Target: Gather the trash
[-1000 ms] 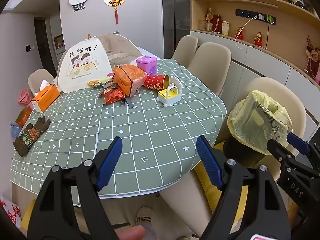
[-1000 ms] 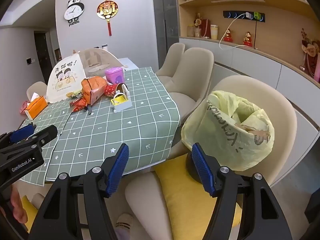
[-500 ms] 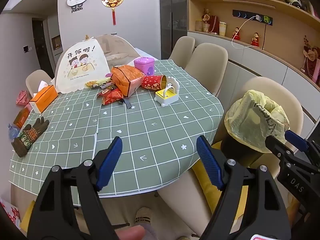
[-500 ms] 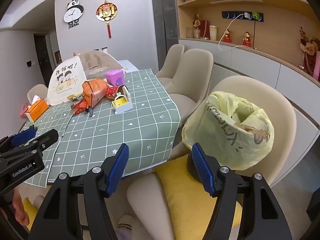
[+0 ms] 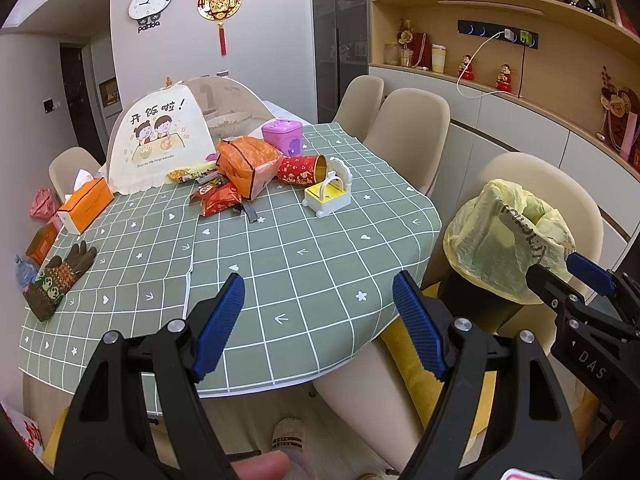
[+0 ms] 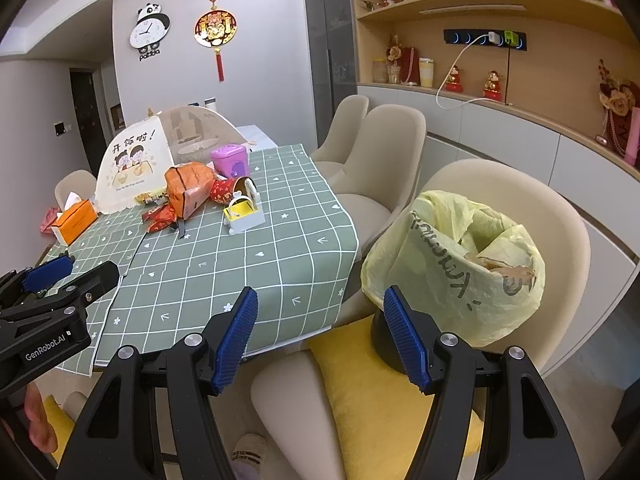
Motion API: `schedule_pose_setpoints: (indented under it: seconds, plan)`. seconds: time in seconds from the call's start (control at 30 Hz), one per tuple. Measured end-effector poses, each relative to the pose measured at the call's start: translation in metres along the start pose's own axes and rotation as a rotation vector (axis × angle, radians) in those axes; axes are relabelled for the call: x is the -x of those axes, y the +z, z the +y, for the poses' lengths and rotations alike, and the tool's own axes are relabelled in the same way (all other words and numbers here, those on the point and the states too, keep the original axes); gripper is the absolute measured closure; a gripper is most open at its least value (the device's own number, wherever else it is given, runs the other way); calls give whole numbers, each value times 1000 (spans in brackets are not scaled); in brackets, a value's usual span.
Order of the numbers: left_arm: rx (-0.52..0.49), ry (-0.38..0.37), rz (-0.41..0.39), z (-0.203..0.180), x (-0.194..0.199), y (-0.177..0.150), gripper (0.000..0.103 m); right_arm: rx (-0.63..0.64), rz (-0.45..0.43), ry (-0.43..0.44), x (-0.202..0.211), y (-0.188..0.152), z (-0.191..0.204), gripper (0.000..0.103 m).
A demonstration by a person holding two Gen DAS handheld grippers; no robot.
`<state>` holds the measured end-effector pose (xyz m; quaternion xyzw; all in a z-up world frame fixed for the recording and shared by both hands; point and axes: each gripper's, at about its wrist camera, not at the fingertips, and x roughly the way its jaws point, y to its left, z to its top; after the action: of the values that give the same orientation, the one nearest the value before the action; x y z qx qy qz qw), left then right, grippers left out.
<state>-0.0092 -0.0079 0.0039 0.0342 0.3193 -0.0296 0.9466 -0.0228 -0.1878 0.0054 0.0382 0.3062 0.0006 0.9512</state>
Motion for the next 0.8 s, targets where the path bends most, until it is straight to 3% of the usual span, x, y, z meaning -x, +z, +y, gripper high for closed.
schedule_pose_setpoints:
  seconds: [0.8]
  plan:
    - [12, 5, -9, 8, 3, 0, 30, 7, -10, -2, 3, 0, 2, 41]
